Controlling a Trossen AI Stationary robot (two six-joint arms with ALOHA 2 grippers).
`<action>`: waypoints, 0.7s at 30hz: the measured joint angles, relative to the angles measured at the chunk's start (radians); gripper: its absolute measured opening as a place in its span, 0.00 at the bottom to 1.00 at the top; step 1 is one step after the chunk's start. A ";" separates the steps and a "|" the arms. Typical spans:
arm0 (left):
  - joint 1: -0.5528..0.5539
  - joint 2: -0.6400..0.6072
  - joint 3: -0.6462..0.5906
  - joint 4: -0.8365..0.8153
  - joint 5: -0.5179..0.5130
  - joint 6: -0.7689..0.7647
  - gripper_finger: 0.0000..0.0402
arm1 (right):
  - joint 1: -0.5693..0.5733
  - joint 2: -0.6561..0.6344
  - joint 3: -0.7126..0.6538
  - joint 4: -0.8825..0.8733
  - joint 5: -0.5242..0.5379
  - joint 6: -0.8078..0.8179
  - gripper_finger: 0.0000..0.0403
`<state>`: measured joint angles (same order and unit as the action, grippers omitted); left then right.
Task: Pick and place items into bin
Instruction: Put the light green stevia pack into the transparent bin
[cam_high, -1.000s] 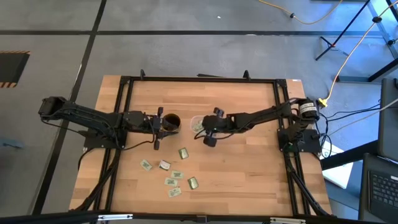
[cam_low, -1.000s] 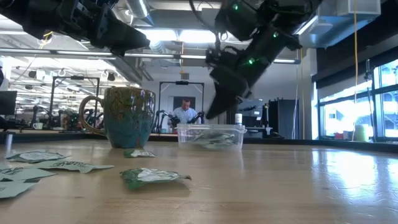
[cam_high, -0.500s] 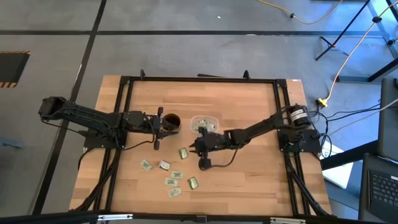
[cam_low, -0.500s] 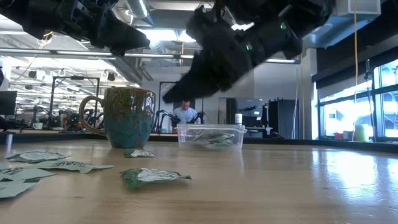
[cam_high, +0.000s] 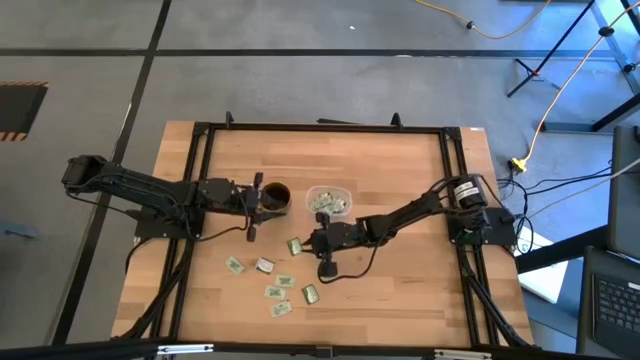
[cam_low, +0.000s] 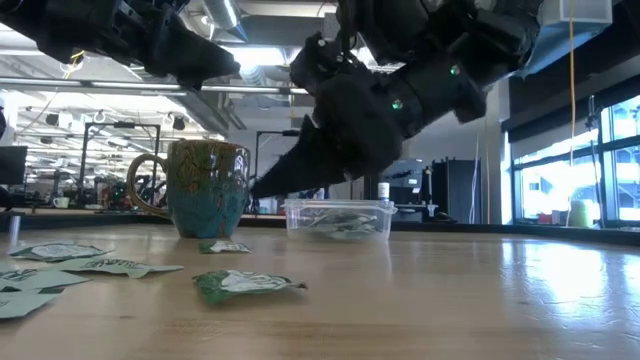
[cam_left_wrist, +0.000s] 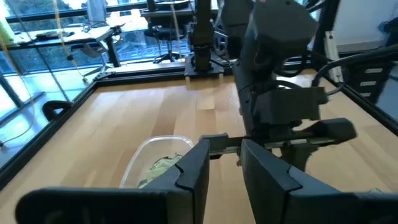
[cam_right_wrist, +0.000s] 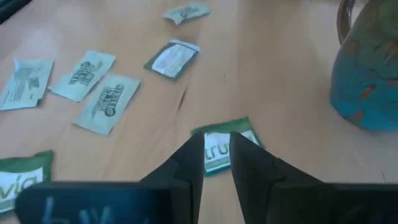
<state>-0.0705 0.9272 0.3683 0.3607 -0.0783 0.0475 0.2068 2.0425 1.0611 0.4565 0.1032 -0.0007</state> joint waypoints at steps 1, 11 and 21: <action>-0.002 0.000 0.000 0.000 0.019 0.000 0.22 | 0.002 -0.011 0.000 -0.027 0.000 0.000 0.20; -0.256 0.061 0.108 -0.239 -0.039 0.041 0.24 | 0.045 -0.216 -0.059 -0.267 -0.003 0.026 0.20; -0.497 0.265 0.452 -0.899 -0.162 -0.296 0.24 | 0.047 -0.550 -0.345 -0.181 0.008 0.107 0.20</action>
<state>-0.5678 1.1924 0.8206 -0.5384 -0.2401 -0.2486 0.2543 1.4928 0.7157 0.2752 0.1112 0.1064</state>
